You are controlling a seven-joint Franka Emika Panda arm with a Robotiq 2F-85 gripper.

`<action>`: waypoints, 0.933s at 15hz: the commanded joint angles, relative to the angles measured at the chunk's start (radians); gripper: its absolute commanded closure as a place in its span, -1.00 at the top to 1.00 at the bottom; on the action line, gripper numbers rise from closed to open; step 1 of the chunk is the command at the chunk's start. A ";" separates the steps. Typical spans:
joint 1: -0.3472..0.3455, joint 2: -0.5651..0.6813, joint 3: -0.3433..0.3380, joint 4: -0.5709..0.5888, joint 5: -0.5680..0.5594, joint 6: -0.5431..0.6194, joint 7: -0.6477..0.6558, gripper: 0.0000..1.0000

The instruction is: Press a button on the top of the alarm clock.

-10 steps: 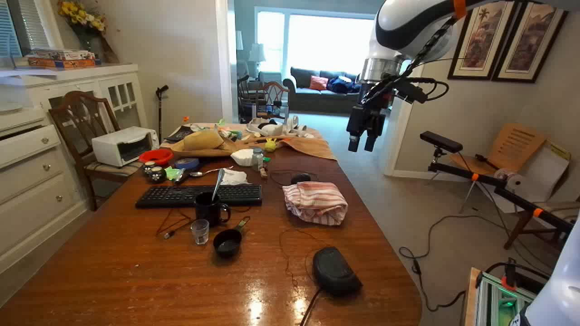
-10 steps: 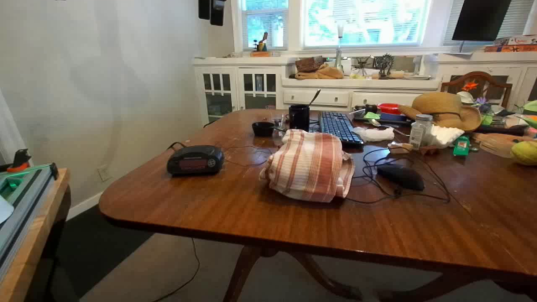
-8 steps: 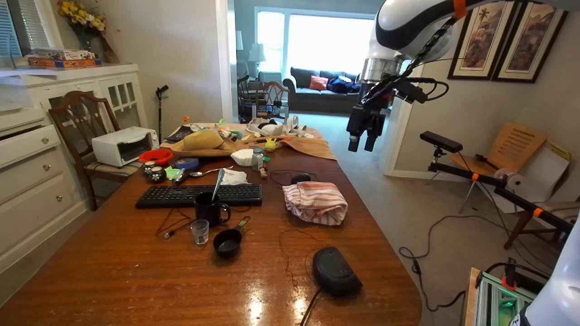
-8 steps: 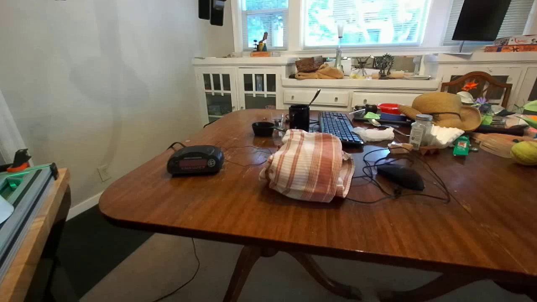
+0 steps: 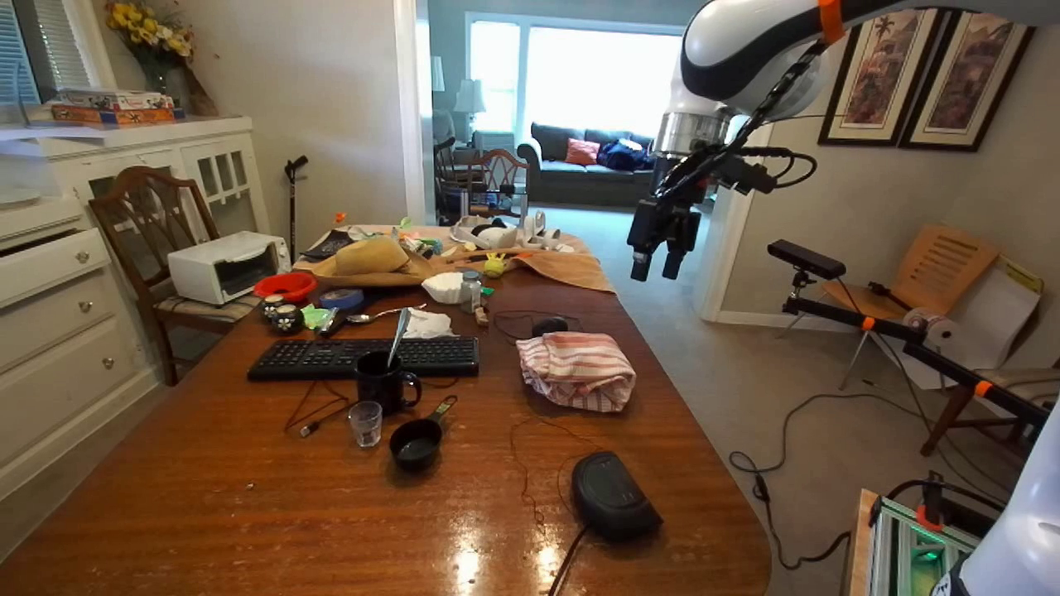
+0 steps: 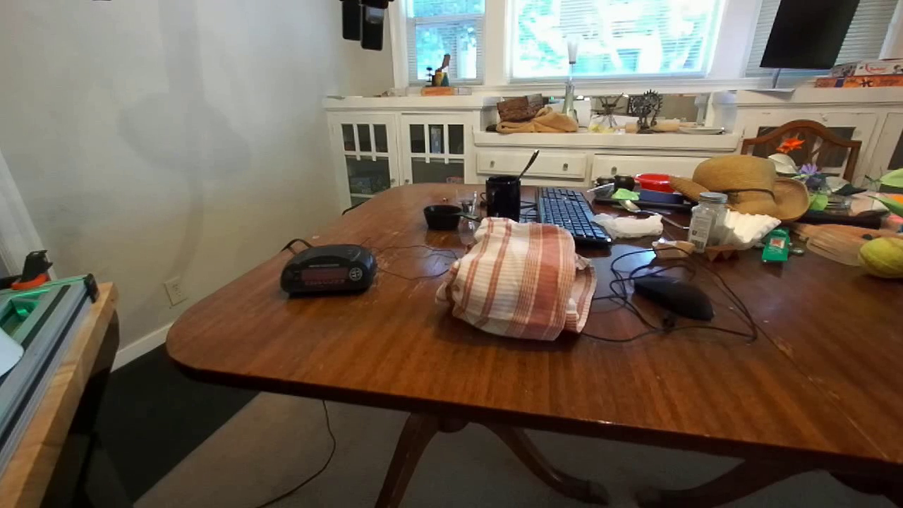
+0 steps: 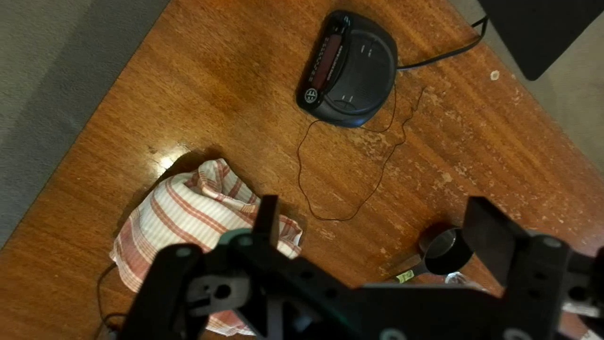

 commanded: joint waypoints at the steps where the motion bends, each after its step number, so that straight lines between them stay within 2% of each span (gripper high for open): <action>1: -0.024 0.022 0.048 -0.102 -0.036 0.192 0.034 1.00; 2: -0.024 0.024 0.057 -0.138 -0.041 0.263 0.043 1.00; 3: -0.028 0.024 0.073 -0.179 -0.065 0.323 0.085 0.50; 4: -0.027 0.026 0.082 -0.212 -0.070 0.378 0.107 0.47; 5: -0.034 0.020 0.105 -0.252 -0.104 0.433 0.199 0.31; 7: -0.031 0.001 0.132 -0.314 -0.133 0.465 0.279 -0.03; 12: -0.027 -0.044 0.224 -0.402 -0.183 0.405 0.558 -0.79; 14: -0.015 -0.057 0.253 -0.427 -0.164 0.376 0.625 -1.00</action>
